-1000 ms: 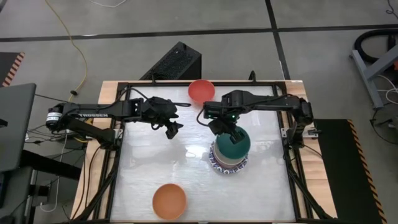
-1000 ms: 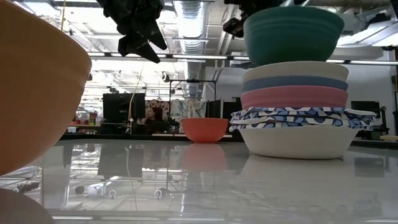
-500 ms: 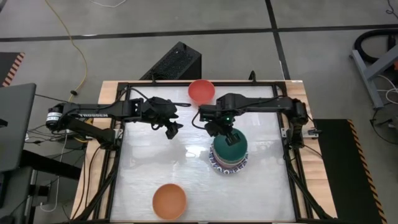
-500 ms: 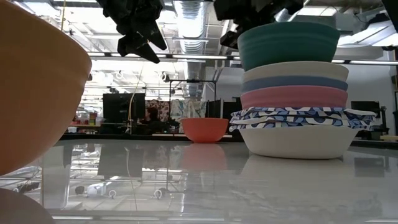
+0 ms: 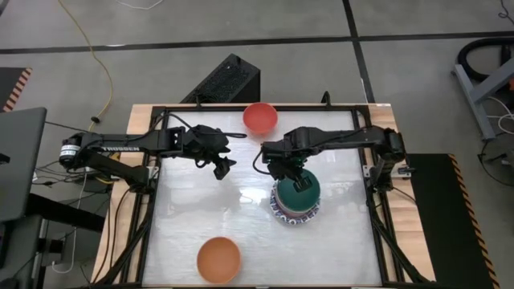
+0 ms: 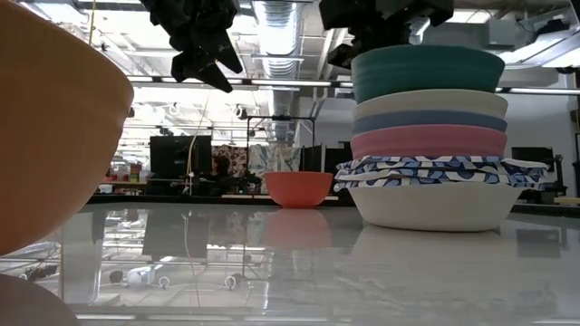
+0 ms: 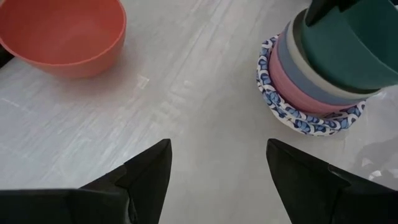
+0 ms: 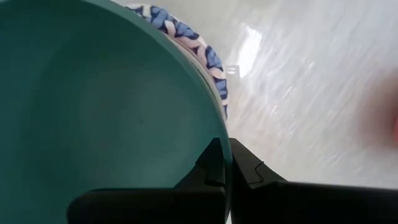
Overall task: Nest bowls inside each other by size order
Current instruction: Stack the green bowl into the white bowl
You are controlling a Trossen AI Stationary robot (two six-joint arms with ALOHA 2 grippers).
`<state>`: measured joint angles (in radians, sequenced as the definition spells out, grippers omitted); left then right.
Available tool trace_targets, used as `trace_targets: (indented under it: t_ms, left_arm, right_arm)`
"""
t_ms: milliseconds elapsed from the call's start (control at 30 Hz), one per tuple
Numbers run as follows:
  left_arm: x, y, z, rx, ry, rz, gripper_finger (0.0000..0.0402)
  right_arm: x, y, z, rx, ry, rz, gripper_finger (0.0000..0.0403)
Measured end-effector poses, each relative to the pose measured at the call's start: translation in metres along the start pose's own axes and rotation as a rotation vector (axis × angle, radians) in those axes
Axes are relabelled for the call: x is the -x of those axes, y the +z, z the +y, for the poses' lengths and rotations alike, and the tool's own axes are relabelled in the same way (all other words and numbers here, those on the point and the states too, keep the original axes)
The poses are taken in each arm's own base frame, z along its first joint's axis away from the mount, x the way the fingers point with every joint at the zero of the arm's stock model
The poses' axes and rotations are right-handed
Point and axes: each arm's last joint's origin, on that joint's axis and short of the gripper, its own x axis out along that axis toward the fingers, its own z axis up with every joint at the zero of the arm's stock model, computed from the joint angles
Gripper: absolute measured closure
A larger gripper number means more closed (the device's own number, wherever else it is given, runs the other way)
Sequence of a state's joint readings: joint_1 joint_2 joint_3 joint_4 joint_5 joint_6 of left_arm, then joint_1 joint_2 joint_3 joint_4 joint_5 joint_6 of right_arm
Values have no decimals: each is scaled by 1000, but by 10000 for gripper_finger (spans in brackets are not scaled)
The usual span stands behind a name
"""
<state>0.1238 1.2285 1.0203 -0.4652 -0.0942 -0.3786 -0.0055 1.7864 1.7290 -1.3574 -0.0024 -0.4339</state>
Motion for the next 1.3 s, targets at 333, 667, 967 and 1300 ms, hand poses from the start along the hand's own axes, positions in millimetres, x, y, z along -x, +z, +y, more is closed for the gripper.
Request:
trace_targets:
  t_ms: [333, 667, 967, 1300]
  left_arm:
    - [0, 0, 0, 8, 0, 0, 150]
    - [0, 0, 0, 1, 0, -1, 150]
    - [0, 0, 0, 2, -1, -2, 150]
    - [0, 0, 0, 1, -1, -3, 150]
  right_arm:
    - [0, -1, -3, -29, -4, -1, 394]
    - [-4, -9, 1, -46, -4, -6, 394]
    - [-12, -14, 1, -50, -6, -53, 394]
    - [-13, -17, -4, -61, 25, -63, 394]
